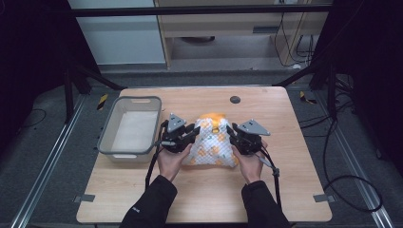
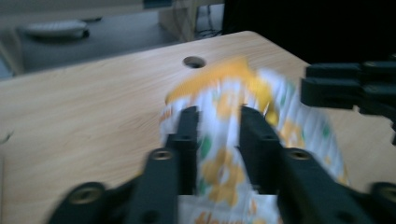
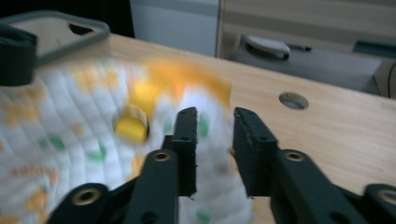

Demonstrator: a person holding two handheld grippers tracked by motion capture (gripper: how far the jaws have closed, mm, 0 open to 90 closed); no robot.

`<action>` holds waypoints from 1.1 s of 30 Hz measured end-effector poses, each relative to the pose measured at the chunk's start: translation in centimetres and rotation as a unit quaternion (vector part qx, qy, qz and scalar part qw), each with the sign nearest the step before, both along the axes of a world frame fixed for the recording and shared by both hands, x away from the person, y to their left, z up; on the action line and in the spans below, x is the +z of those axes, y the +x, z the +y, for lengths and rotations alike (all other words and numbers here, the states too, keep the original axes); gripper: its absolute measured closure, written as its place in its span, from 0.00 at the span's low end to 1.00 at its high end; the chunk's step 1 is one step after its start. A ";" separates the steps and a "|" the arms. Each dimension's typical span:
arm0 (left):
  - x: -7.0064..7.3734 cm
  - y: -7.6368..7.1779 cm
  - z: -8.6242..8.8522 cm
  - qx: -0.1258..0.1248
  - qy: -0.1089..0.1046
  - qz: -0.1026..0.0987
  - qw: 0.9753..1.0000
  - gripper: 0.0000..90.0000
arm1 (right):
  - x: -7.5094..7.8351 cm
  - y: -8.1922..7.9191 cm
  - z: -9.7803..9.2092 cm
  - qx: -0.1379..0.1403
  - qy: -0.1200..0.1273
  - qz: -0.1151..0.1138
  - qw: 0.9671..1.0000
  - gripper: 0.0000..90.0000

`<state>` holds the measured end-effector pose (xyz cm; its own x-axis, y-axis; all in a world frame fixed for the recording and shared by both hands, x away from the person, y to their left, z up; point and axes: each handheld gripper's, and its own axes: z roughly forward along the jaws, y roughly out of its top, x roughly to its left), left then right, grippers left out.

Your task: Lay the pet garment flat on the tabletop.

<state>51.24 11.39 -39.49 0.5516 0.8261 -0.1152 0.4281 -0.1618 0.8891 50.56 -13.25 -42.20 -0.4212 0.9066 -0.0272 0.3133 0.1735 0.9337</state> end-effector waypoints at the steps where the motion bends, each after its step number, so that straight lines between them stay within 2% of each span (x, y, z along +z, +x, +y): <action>1: -0.1 0.1 0.3 0.003 -0.006 0.005 1.000 0.66 | -0.3 0.4 -0.1 -0.006 -0.002 0.009 1.000 0.76; 2: -0.1 -0.1 1.2 0.010 -0.003 -0.001 1.000 0.59 | -0.5 0.3 -0.6 -0.004 -0.005 0.014 1.000 0.71; 5: -0.1 -0.7 2.2 0.014 0.005 -0.009 1.000 0.54 | -0.6 0.0 -1.1 0.004 -0.014 0.016 1.000 0.68; 8: 0.0 -1.6 3.5 0.010 0.007 -0.007 1.000 0.49 | -0.4 -1.1 -2.8 0.019 -0.014 0.029 0.999 0.61; 11: -0.4 -2.9 4.7 -0.004 0.024 -0.005 1.000 0.48 | -0.3 -1.8 -3.6 0.032 -0.019 0.035 0.999 0.58; 16: -1.4 -4.5 5.8 -0.015 0.052 0.002 0.999 0.46 | -0.5 -4.4 -5.2 0.074 -0.015 0.047 0.996 0.53; 20: -2.5 -5.9 6.6 -0.025 0.085 0.004 0.996 0.45 | -0.8 -5.6 -5.6 0.089 -0.016 0.052 0.995 0.52; 22: -3.1 -6.5 6.9 -0.027 0.088 0.007 0.996 0.45 | -1.1 -6.2 -5.8 0.099 -0.018 0.054 0.993 0.52; 23: -3.7 -6.9 7.2 -0.032 0.092 0.012 0.995 0.45 | -1.7 -6.8 -5.9 0.108 -0.020 0.062 0.992 0.52; 25: -4.1 -7.1 7.3 -0.032 0.091 0.013 0.995 0.45 | -1.9 -6.9 -5.9 0.109 -0.021 0.066 0.992 0.51; 26: -4.9 -7.2 7.4 -0.033 0.089 0.019 0.995 0.45 | -2.6 -7.1 -6.0 0.113 -0.023 0.076 0.990 0.52; 27: -4.9 -7.2 7.4 -0.033 0.089 0.019 0.995 0.45 | -2.6 -7.1 -6.0 0.113 -0.023 0.076 0.990 0.52; 28: -5.5 -7.2 7.3 -0.035 0.104 0.028 0.994 0.45 | -3.3 -6.9 -5.9 0.113 -0.024 0.087 0.990 0.52; 30: -5.9 -7.1 7.3 -0.036 0.102 0.032 0.994 0.47 | -3.9 -6.7 -5.7 0.115 -0.030 0.097 0.988 0.52; 31: -6.4 -6.9 7.0 -0.043 0.106 0.043 0.993 0.47 | -4.2 -6.6 -5.6 0.116 -0.031 0.101 0.988 0.52; 32: -6.4 -6.9 7.0 -0.043 0.106 0.043 0.993 0.48 | -4.2 -6.6 -5.6 0.116 -0.031 0.101 0.988 0.52; 33: -6.9 -6.8 6.6 -0.048 0.116 0.045 0.991 0.49 | -4.8 -6.3 -5.3 0.122 -0.033 0.109 0.986 0.52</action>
